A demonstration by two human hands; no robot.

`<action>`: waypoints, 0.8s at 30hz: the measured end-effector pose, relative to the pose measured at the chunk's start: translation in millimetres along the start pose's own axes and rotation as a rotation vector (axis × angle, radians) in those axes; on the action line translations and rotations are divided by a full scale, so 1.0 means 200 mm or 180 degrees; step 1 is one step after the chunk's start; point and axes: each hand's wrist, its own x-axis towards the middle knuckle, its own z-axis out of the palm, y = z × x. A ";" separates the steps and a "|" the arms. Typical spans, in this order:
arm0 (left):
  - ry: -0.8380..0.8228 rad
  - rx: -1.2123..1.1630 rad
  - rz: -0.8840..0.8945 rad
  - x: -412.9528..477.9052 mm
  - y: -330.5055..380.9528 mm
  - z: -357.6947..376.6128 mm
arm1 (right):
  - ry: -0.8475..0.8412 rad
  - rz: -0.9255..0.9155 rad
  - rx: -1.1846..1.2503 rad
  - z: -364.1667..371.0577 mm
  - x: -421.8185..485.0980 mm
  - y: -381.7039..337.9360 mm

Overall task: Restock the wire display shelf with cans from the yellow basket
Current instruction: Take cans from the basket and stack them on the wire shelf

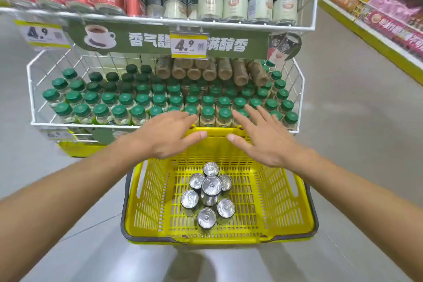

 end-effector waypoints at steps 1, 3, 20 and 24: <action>-0.0097 0.0006 -0.0001 -0.02 -0.01 0.08 | -0.0096 -0.0025 0.0023 0.08 -0.01 0.00; -0.0311 -0.0016 -0.0058 -0.06 -0.03 0.23 | -0.0306 -0.0055 0.0050 0.23 -0.02 0.00; -0.1393 -0.0515 -0.0626 0.09 -0.13 0.84 | -0.1273 0.0032 0.0312 0.93 0.13 0.19; -0.1464 -0.0695 -0.0654 0.14 -0.12 0.95 | -0.1418 0.0006 0.0438 1.05 0.18 0.21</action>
